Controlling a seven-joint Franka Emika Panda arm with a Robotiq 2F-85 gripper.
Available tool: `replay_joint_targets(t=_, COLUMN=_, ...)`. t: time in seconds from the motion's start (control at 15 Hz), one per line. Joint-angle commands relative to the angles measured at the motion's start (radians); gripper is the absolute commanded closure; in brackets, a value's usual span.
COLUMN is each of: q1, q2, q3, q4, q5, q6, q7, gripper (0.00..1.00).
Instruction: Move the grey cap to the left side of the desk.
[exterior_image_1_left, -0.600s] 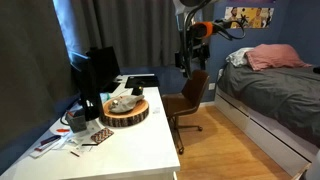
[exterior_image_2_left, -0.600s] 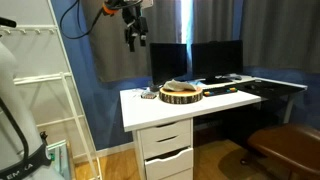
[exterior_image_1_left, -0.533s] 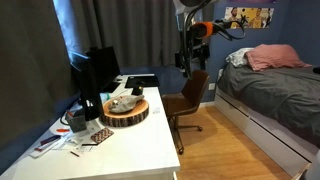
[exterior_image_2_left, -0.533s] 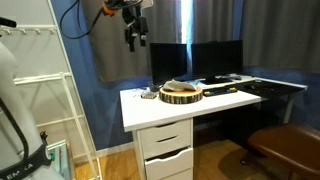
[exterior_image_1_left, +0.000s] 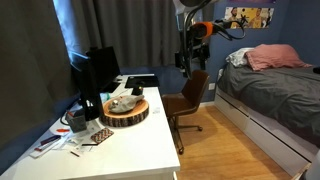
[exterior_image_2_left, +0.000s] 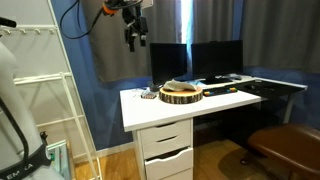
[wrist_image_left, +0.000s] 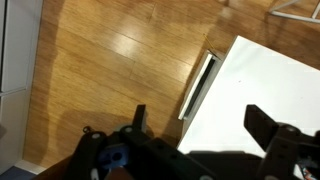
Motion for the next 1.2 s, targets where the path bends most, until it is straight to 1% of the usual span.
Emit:
replay_joint_targets(t=0.0, q1=0.029, q2=0.004, q3=-0.025, q4=0.003, q5=-0.009, q6=-0.004, q7=0.009, gripper=0.0)
replay_joint_targets(t=0.13, q1=0.029, q2=0.004, q3=-0.025, q4=0.003, q5=-0.009, q6=-0.004, q7=0.009, gripper=0.0)
replay_joint_targets(t=0.4, q1=0.052, q2=0.11, q3=-0.006, q4=0.089, q5=-0.094, q6=0.127, q7=-0.075, gripper=0.0)
replay_joint_targets(t=0.8, q1=0.113, q2=0.329, q3=-0.015, q4=0.255, q5=-0.158, q6=0.312, q7=-0.298, gripper=0.0)
replay_joint_targets(t=1.0, q1=0.139, q2=0.444, q3=-0.015, q4=0.343, q5=-0.186, q6=0.36, q7=-0.419, gripper=0.0)
replay_joint_targets(t=1.13, q1=0.159, q2=0.53, q3=-0.014, q4=0.415, q5=-0.231, q6=0.358, q7=-0.487, gripper=0.0)
